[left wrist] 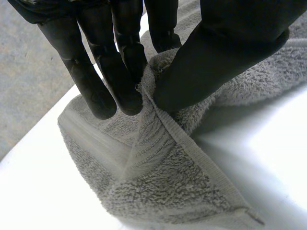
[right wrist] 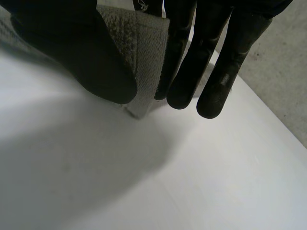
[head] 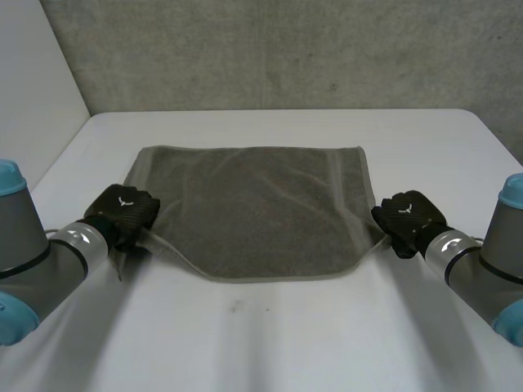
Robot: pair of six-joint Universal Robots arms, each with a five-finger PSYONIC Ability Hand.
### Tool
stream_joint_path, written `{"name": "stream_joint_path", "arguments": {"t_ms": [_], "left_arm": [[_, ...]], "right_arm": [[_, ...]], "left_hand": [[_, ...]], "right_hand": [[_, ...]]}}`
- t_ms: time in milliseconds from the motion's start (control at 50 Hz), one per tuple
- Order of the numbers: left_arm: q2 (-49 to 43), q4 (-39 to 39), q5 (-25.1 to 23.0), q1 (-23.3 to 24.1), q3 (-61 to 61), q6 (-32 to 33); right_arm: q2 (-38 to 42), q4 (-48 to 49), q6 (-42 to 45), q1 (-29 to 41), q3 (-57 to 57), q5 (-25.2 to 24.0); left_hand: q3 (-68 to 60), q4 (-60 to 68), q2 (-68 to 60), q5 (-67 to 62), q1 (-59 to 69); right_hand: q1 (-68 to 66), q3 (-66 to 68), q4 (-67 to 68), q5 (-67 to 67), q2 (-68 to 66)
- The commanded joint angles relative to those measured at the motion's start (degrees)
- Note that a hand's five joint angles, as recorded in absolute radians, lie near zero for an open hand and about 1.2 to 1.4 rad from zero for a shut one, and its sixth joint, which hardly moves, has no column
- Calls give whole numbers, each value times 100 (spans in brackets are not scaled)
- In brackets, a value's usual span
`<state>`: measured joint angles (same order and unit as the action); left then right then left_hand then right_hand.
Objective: Fold the towel.
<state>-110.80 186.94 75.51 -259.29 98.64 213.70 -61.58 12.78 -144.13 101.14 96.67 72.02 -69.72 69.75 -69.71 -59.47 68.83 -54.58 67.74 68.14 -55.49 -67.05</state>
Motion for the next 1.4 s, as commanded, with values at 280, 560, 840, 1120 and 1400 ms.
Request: {"name": "stream_joint_path", "arguments": {"t_ms": [280, 560, 840, 1120, 1400], "left_arm": [[-74, 53, 34, 1, -125, -496], [-179, 132, 51, -16, -99, -549], [-644, 238, 647, 27, -283, -936], [-619, 229, 1387, 36, 14, -865], [-23, 203, 1396, 28, 331, -541]], "right_arm": [[-223, -162, -449, 143, 185, -92], [-30, 286, -449, 143, 220, -514], [-478, 251, -642, 73, 229, -190], [-522, 295, -731, -86, 168, 329], [-714, 207, -722, -95, 10, 532]], "left_hand": [[-1028, 1025, -1029, -1053, 1117], [-105, 102, -106, -131, 194], [2839, -2841, 2838, 2813, -2750], [2805, -2808, 2804, 2780, -2716], [-1028, 1025, -1029, -1053, 1117]], "right_hand": [[1472, -2788, -2829, 2563, 2719], [-2542, 1226, 1186, -1451, -1295], [-2542, 1226, 1186, -1451, -1295], [-2542, 1226, 1186, -1451, -1295], [-2542, 1226, 1186, -1451, -1295]]}}
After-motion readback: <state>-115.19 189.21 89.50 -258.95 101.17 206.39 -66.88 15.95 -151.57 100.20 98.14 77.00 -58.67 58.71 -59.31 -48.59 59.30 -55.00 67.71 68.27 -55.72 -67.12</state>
